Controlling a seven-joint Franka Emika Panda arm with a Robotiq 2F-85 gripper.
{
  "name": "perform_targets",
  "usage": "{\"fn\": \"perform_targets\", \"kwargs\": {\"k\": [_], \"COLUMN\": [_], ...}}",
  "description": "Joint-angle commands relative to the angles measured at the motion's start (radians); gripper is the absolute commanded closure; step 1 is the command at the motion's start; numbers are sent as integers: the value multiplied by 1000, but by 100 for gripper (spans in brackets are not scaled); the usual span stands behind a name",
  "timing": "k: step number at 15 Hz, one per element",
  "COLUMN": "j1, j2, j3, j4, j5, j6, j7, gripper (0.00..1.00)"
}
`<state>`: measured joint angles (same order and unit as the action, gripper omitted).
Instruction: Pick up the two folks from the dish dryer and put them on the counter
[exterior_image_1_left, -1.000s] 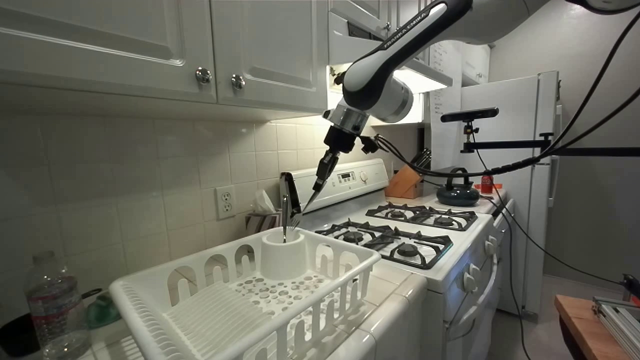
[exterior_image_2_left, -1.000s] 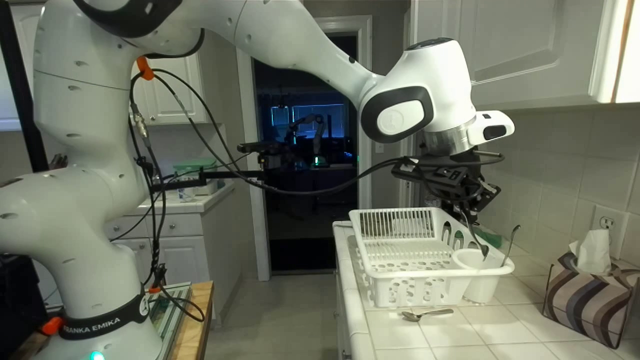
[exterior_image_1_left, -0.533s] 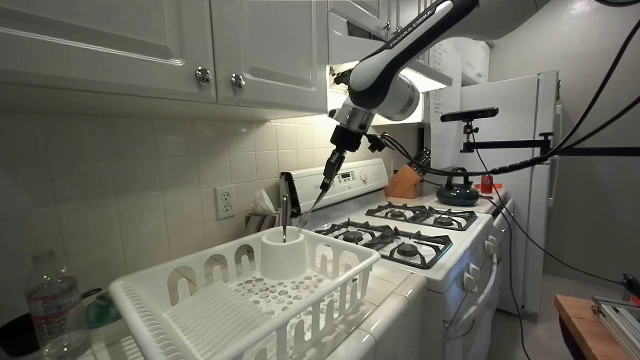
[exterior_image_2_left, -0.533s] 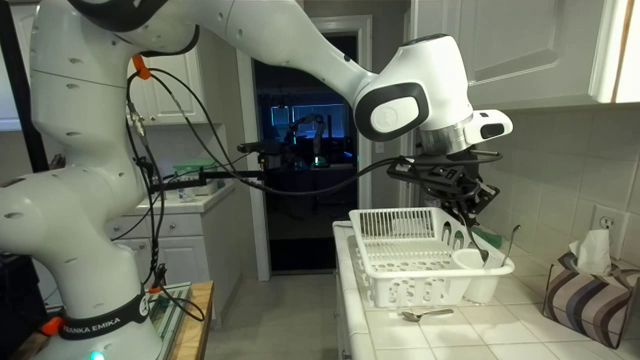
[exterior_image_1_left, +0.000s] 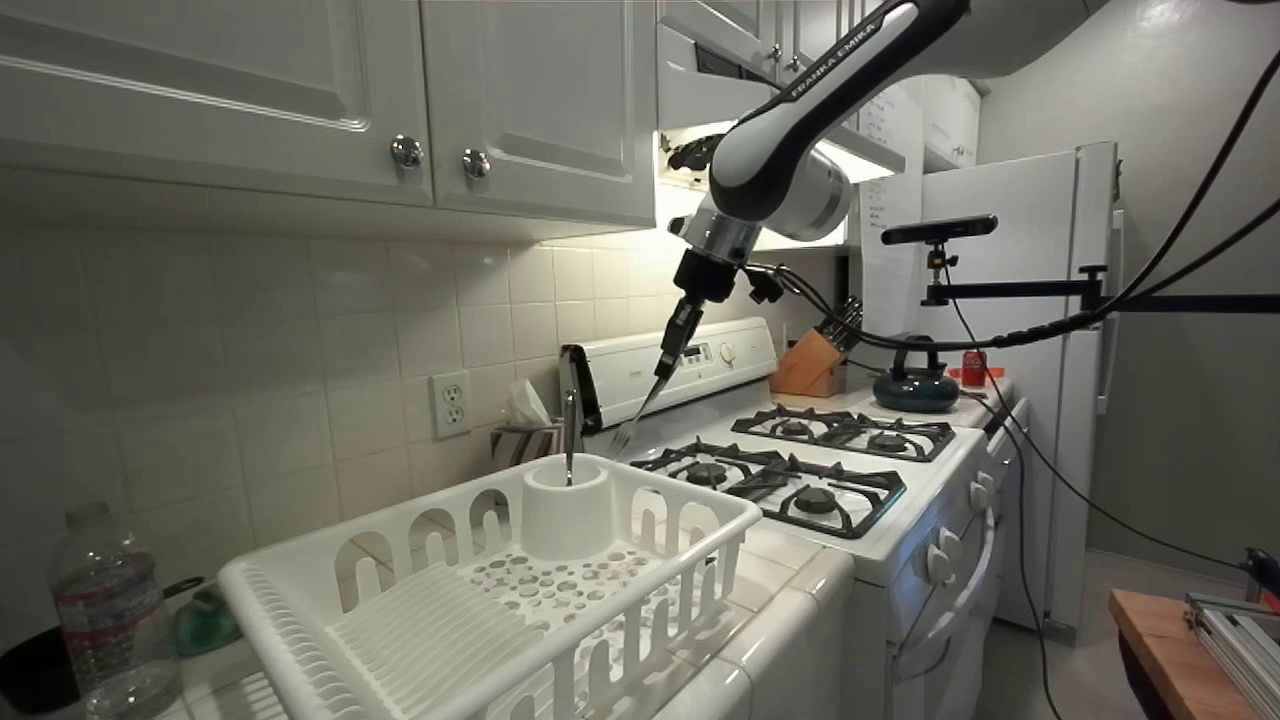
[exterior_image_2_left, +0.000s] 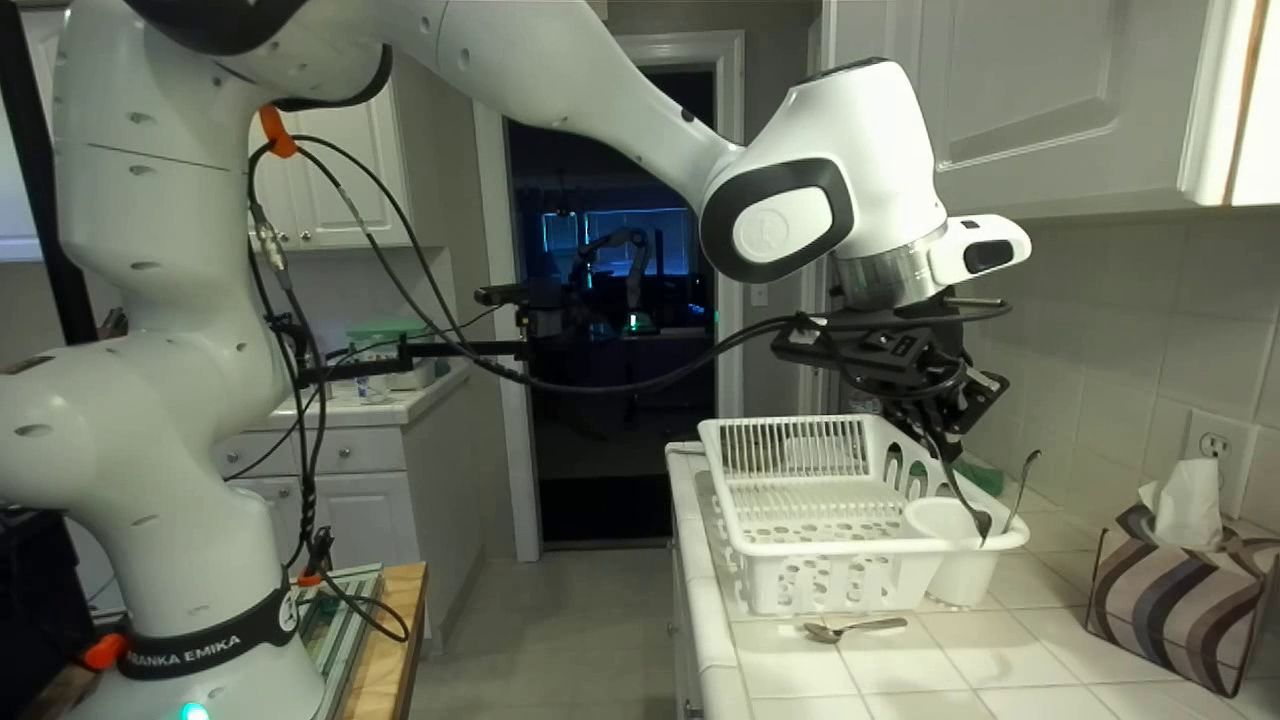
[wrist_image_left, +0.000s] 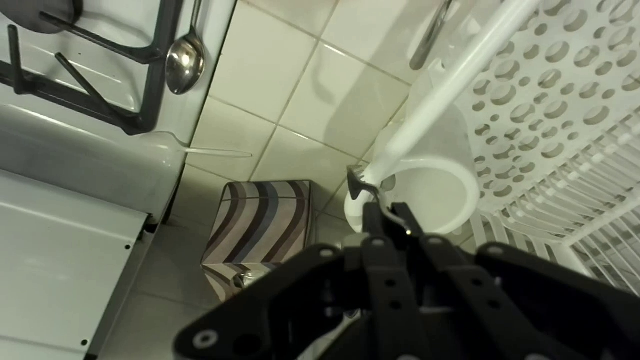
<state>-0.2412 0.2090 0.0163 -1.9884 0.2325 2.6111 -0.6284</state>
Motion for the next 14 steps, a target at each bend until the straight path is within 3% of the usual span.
{"fn": "perform_targets", "kwargs": {"k": [1,14], "j1": [30,19], "j2": [-16,79], "j3": [-33,-22], "j4": [-48,-72], "j5": [-67,-114], "j6": [57,202], "j7": [37,36], "gripper": [98,98]}}
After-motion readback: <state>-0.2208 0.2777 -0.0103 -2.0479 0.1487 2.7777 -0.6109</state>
